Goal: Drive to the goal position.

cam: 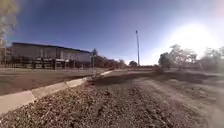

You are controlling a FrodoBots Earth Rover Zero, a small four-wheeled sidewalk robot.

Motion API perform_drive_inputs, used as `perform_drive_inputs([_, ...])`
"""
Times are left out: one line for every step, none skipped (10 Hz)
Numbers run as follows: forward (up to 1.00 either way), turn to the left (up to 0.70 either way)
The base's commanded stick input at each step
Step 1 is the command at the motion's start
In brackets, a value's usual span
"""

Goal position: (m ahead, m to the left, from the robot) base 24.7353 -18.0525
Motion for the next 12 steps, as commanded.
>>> perform_drive_inputs([0.44,0.0])
perform_drive_inputs([0.44,0.0])
perform_drive_inputs([0.44,0.0])
perform_drive_inputs([0.44,0.0])
perform_drive_inputs([0.44,0.0])
perform_drive_inputs([0.44,0.0])
perform_drive_inputs([0.44,0.0])
perform_drive_inputs([0.44,0.0])
perform_drive_inputs([0.44,0.0])
perform_drive_inputs([0.44,0.0])
perform_drive_inputs([0.44,0.0])
perform_drive_inputs([0.44,0.0])
